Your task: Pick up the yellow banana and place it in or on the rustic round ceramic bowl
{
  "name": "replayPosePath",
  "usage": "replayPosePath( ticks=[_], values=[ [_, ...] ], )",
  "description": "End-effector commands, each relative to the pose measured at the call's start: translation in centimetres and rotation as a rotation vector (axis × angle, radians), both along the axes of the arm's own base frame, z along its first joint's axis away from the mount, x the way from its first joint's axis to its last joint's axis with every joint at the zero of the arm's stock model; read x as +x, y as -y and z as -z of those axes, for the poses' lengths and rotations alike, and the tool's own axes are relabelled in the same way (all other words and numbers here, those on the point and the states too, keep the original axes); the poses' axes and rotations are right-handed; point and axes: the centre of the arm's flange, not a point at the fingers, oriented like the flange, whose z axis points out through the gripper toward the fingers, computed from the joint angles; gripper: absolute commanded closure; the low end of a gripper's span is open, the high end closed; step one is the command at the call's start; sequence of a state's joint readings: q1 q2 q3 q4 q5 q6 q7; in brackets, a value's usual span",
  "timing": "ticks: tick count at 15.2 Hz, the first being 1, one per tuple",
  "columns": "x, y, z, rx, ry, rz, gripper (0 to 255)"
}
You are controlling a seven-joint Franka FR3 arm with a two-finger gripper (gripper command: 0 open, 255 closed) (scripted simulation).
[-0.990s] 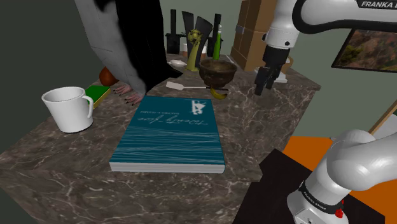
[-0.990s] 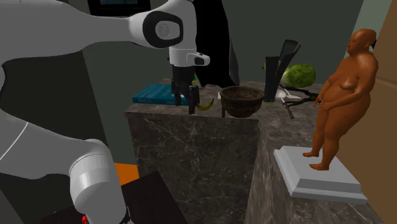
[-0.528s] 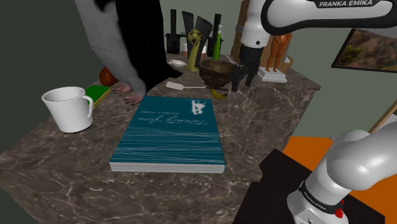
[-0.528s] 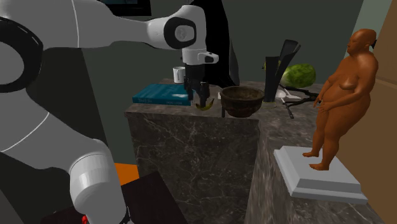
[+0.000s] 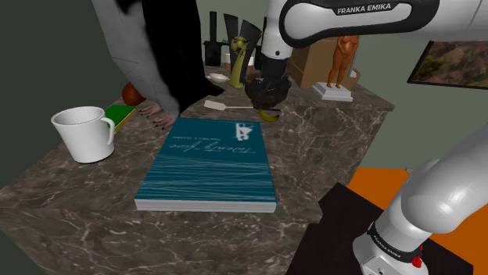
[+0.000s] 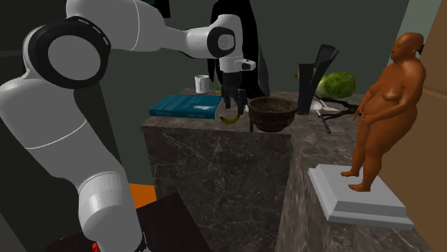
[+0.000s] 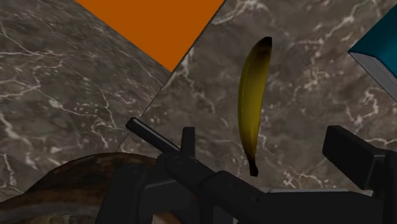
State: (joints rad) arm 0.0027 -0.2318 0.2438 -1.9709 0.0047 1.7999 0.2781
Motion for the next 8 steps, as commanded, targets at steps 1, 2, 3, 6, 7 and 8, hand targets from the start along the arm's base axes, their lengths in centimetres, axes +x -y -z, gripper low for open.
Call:
replayPosePath(
  ticks=[1, 2, 3, 6, 7, 8],
  values=[
    [0.6, -0.1, 0.5, -0.001, 0.004, 0.004, 0],
    [0.6, -0.1, 1.0, -0.001, 0.004, 0.004, 0],
    [0.7, -0.1, 1.5, -0.001, 0.004, 0.004, 0],
    [0.8, 0.0, 3.1, -0.001, 0.004, 0.004, 0],
    [0.8, 0.0, 4.0, -0.001, 0.004, 0.004, 0],
    [0.8, 0.0, 4.0, -0.001, 0.004, 0.004, 0]
  ],
)
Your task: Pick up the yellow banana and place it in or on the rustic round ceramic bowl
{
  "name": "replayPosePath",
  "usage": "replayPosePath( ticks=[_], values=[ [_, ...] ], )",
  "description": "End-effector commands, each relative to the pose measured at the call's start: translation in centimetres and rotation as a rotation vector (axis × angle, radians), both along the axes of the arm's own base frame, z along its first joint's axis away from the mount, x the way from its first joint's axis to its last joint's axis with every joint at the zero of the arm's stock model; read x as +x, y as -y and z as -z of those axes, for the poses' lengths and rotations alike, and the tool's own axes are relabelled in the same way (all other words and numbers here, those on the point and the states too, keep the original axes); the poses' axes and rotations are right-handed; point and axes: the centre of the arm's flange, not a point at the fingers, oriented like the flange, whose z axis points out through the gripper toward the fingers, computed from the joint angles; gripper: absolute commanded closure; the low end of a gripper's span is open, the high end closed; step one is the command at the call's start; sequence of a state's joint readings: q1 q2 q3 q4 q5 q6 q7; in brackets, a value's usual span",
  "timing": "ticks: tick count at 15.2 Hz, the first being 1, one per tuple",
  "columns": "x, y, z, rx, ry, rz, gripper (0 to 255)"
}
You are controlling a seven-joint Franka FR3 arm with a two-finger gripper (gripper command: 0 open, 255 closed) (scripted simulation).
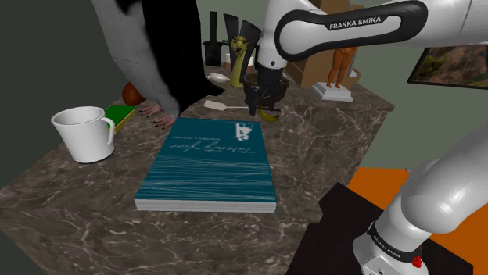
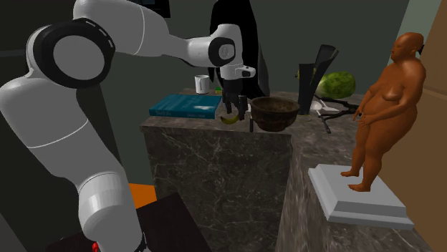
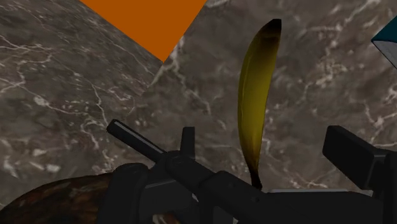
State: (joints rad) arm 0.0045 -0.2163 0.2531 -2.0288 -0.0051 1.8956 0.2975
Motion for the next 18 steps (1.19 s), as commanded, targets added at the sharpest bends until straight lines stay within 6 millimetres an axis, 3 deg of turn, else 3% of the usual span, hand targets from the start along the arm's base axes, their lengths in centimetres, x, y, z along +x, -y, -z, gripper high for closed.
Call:
replayPosePath(
  ticks=[1, 7, 8, 18],
  values=[
    [0.21, 0.47, 1.27, 0.000, -0.021, 0.000, 0],
    [0.21, 0.47, 1.27, 0.000, -0.021, 0.000, 0],
    [0.20, 0.47, 1.27, 0.000, -0.021, 0.000, 255],
    [0.20, 0.47, 0.74, 0.000, -0.021, 0.000, 255]
  ],
)
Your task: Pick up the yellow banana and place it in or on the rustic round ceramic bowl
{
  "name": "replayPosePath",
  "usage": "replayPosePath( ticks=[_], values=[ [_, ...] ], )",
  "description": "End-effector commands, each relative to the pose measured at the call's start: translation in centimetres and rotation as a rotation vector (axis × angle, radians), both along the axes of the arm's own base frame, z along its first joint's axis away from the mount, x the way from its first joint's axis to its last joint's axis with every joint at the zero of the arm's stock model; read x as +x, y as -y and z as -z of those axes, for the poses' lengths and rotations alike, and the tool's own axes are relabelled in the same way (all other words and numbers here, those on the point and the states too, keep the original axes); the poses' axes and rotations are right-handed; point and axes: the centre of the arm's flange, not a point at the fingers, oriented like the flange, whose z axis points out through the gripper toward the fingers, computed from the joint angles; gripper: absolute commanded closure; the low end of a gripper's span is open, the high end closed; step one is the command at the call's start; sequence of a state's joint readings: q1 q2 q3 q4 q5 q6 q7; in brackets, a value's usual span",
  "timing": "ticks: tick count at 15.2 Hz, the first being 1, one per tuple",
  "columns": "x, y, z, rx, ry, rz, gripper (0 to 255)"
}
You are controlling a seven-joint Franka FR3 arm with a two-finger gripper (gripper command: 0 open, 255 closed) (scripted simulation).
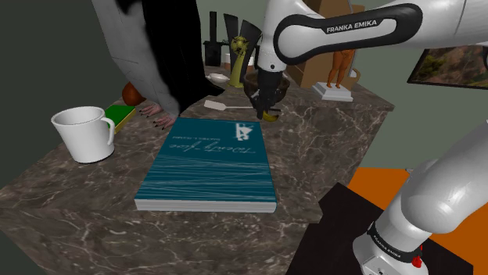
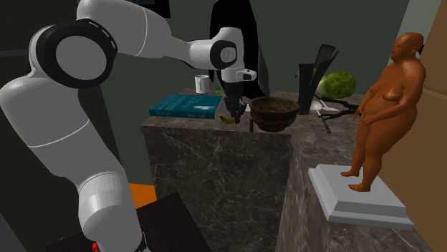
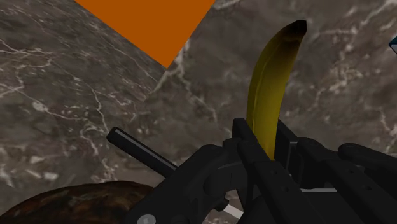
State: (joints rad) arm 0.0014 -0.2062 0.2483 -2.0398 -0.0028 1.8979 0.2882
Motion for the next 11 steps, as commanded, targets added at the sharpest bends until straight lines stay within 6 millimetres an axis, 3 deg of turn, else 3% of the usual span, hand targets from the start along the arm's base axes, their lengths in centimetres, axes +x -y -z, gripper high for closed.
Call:
replayPosePath(
  ticks=[1, 11],
  values=[
    [0.0, 0.0, -0.8, 0.000, -0.001, 0.000, 255],
    [0.0, 0.0, -6.1, 0.000, -0.001, 0.000, 255]
  ],
)
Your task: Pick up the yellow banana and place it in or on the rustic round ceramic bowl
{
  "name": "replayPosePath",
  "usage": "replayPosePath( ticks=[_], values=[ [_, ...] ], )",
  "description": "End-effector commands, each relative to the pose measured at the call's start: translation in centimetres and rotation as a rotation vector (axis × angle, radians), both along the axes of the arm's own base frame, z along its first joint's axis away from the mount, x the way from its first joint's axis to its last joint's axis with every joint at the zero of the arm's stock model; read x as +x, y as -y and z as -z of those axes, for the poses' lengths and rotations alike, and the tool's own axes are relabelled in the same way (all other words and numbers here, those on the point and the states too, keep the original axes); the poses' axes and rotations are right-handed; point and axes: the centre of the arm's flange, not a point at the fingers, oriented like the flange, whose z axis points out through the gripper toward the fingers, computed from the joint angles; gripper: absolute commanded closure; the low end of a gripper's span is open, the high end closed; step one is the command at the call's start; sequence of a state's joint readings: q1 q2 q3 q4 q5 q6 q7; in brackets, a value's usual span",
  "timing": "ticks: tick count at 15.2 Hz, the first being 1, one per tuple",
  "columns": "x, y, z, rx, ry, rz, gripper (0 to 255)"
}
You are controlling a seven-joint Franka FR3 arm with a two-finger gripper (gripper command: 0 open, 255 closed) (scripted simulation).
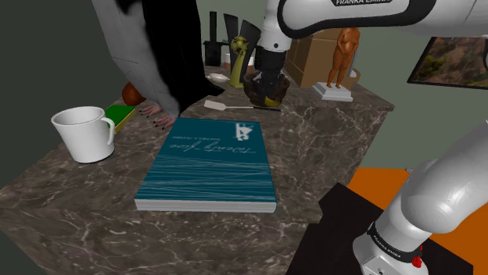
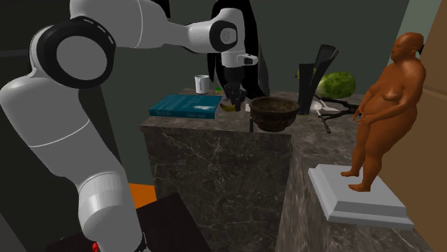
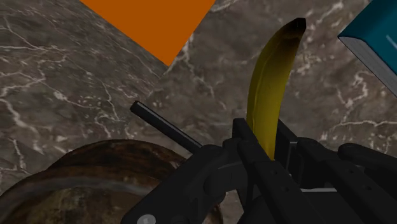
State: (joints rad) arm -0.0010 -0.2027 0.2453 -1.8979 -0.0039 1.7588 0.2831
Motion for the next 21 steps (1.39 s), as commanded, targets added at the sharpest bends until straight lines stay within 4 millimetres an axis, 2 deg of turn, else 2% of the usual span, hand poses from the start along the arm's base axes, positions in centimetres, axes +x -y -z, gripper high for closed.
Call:
replayPosePath(
  ticks=[1, 20, 21],
  values=[
    [-0.1, 0.0, -1.2, 0.000, 0.000, 0.000, 255],
    [-0.1, 0.0, -11.2, 0.000, 0.000, 0.000, 255],
    [-0.1, 0.0, -11.3, 0.000, 0.000, 0.000, 255]
  ],
)
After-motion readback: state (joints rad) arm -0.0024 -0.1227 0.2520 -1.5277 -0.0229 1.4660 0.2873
